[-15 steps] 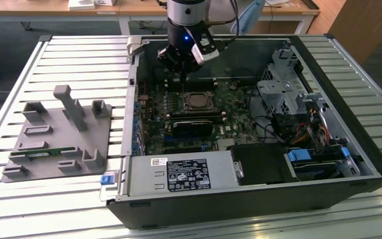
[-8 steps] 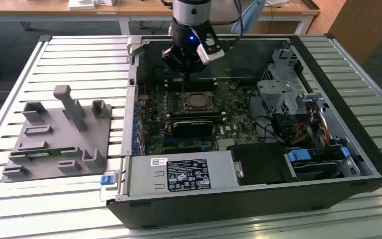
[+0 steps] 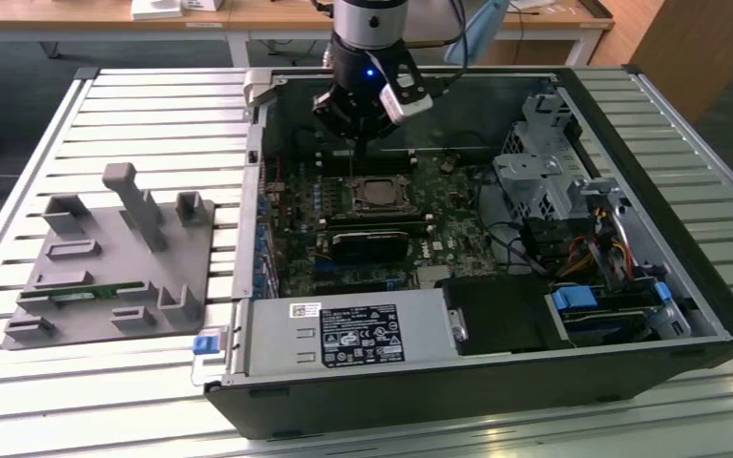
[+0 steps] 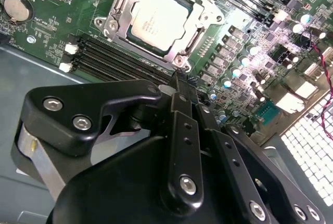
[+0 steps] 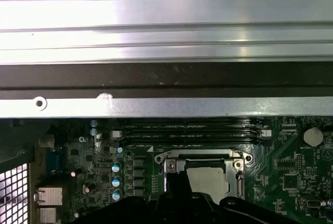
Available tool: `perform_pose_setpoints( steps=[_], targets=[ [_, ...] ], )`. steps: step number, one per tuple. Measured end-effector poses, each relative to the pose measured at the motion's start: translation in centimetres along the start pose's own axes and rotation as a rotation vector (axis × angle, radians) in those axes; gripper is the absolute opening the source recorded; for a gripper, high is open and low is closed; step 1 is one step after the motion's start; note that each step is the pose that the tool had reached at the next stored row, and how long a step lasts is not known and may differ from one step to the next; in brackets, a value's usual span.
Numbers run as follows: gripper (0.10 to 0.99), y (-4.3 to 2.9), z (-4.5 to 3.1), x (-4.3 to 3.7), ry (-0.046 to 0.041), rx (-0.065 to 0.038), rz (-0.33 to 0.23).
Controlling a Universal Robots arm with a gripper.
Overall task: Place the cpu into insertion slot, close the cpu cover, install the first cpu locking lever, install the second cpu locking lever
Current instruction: 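Install the first cpu locking lever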
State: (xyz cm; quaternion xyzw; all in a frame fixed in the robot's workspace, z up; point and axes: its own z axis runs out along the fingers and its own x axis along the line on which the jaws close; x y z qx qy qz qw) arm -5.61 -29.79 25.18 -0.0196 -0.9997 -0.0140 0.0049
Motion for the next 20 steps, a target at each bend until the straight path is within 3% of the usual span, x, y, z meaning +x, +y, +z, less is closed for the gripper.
perform_pose_setpoints(
  steps=[9,20],
  targets=[
    [0.106,-0.05,0.02,-0.13,0.0001,-0.001,0.0],
    [0.106,-0.94,0.01,1.13,0.0,-0.001,-0.001]
  ],
)
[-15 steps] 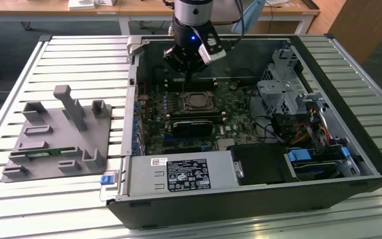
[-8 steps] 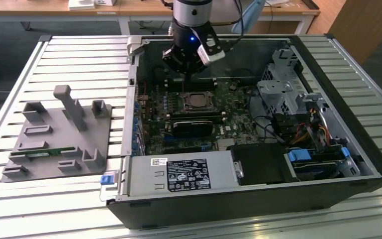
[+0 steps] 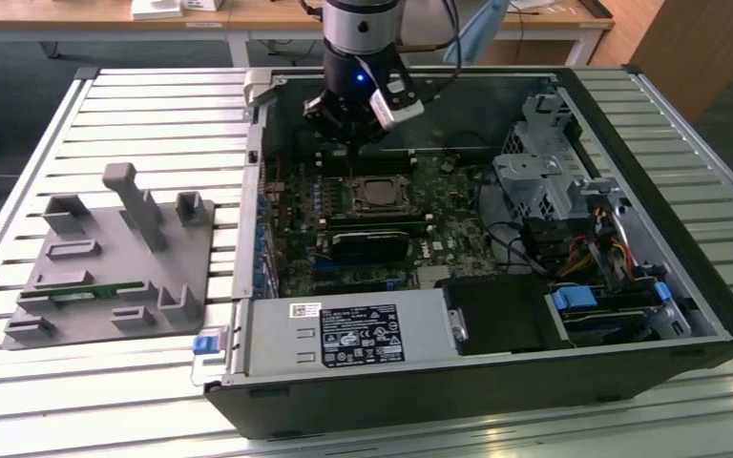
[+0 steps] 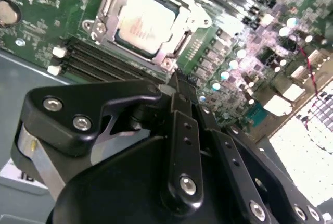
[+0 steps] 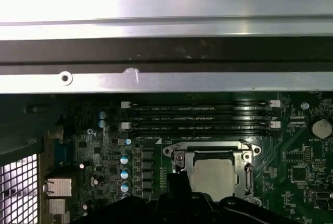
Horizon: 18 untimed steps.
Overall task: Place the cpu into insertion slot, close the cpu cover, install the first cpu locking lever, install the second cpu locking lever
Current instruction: 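Install the first cpu locking lever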
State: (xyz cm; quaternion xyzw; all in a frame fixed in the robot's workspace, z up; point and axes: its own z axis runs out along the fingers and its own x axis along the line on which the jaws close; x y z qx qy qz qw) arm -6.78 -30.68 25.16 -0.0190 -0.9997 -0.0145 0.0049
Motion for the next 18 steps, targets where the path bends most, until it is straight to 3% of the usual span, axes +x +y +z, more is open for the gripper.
perform_pose_setpoints(
  steps=[6,18],
  targets=[
    [0.106,-0.06,0.02,1.47,-0.0017,0.0,0.0],
    [0.106,1.12,0.06,1.52,-0.0014,0.0,0.0]
  ],
)
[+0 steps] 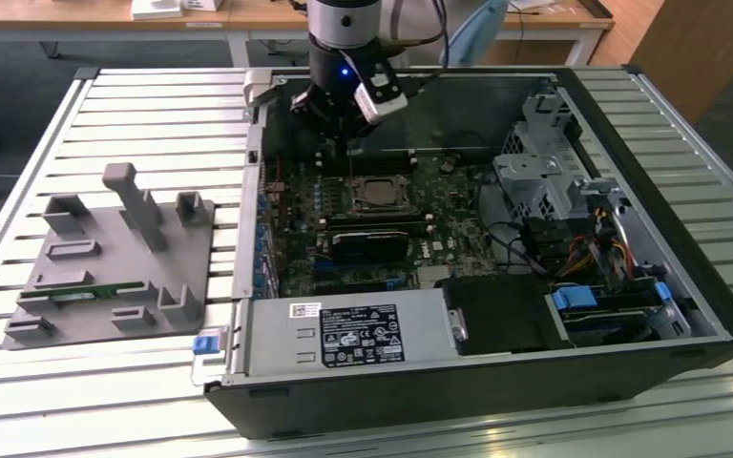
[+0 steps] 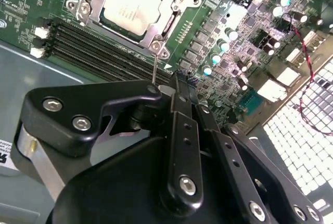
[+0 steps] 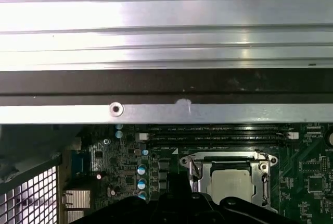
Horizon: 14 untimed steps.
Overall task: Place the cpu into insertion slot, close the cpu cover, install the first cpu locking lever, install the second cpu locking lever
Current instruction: 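Install the first cpu locking lever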
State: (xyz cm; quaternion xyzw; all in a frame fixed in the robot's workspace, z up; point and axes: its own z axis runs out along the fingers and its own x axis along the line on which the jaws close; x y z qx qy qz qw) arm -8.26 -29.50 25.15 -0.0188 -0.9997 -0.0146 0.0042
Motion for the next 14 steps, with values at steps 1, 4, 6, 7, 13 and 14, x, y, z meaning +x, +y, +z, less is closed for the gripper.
perform_pose_setpoints(
  steps=[1,4,6,7,13,14],
  targets=[
    [0.106,0.06,0.01,-0.03,0.0,0.0,0.0],
    [0.106,0.31,0.02,-0.26,0.0001,0.0,0.0],
    [0.106,0.43,0.03,-0.46,0.0002,0.0,0.0],
    [0.106,0.47,0.03,-0.57,0.0002,0.0,0.0],
    [0.106,0.58,0.04,-1.82,0.0003,0.0,0.0],
    [0.106,0.59,0.04,-2.09,0.0003,0.0,0.0]
  ],
)
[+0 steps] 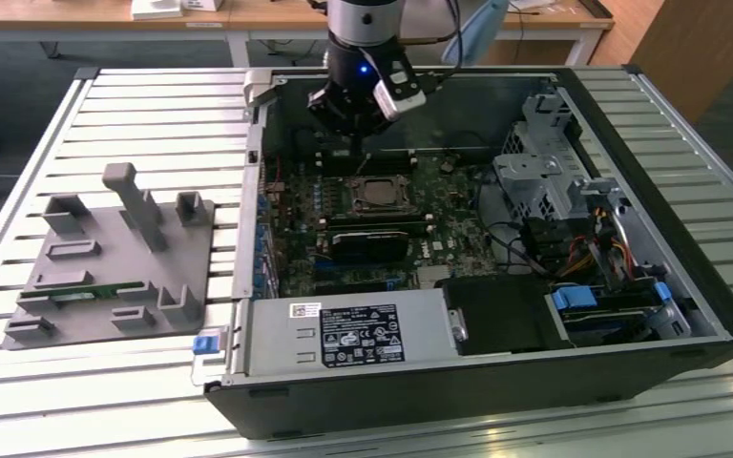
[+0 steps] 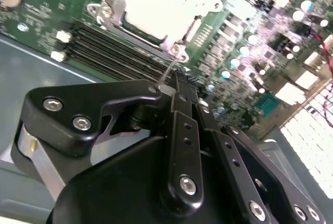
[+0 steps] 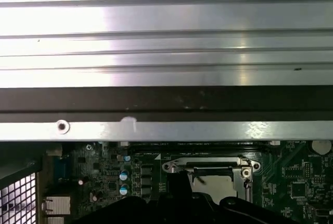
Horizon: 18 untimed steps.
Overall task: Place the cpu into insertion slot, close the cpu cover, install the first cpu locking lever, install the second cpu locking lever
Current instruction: 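Install the first cpu locking lever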
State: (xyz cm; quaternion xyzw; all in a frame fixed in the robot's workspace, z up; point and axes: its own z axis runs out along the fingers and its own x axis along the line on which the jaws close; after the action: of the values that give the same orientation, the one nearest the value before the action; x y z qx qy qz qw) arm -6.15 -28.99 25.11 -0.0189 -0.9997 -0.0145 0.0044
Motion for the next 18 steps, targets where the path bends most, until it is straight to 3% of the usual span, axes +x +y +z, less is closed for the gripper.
perform_pose_setpoints(
  steps=[4,5,9,14,18],
  targets=[
    [0.106,0.02,0.02,-0.83,0.0,-0.001,0.0],
    [0.106,0.01,0.03,-0.83,0.0003,-0.006,0.0],
    [0.106,-0.22,0.08,-0.84,0.0028,-0.073,-0.001],
    [0.106,-0.25,0.42,-0.85,-0.0081,-0.074,-0.003],
    [0.106,-0.36,0.7,-0.85,-0.0132,-0.067,-0.008]
  ],
)
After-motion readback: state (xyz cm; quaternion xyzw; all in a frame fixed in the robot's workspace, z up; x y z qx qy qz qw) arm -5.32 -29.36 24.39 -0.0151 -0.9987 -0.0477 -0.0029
